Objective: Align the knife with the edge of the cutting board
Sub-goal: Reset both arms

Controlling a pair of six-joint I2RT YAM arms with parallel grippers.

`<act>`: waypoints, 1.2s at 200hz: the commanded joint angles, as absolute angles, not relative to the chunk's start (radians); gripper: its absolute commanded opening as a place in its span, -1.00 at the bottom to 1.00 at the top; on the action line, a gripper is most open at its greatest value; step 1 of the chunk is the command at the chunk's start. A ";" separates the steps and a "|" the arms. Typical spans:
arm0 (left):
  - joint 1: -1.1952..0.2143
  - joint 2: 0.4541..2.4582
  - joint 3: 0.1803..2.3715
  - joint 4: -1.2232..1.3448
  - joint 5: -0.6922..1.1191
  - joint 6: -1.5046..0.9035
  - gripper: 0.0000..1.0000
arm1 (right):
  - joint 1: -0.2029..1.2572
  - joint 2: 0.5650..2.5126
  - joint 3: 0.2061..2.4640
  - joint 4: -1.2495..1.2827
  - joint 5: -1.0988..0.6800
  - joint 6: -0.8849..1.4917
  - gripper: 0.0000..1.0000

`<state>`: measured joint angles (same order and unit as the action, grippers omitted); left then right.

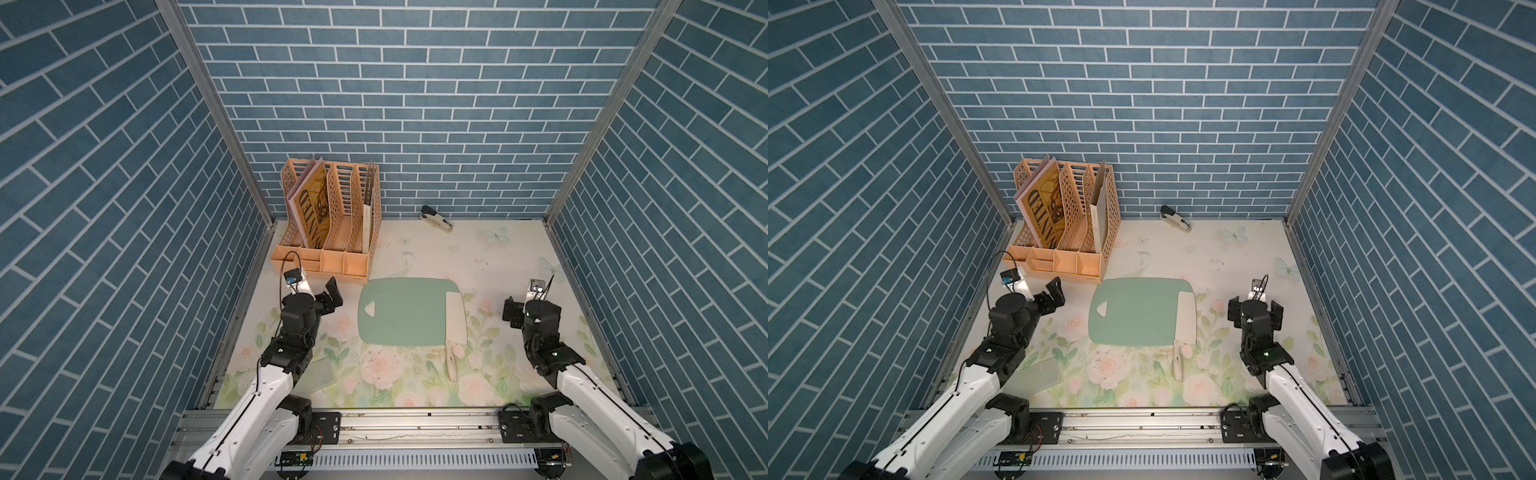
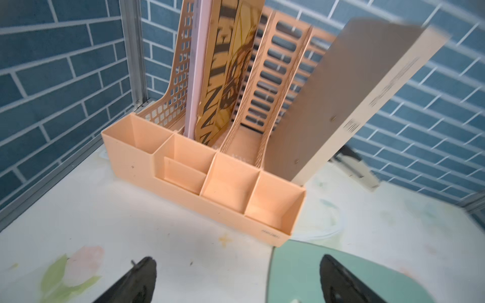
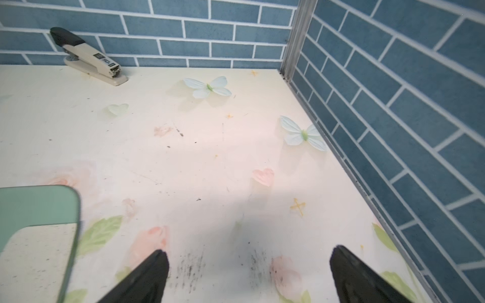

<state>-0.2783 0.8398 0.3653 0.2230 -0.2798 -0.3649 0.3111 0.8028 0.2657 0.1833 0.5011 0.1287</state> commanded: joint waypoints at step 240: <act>-0.041 1.535 0.202 1.335 -0.132 -0.005 0.99 | 0.035 1.530 0.194 1.327 0.131 0.010 0.73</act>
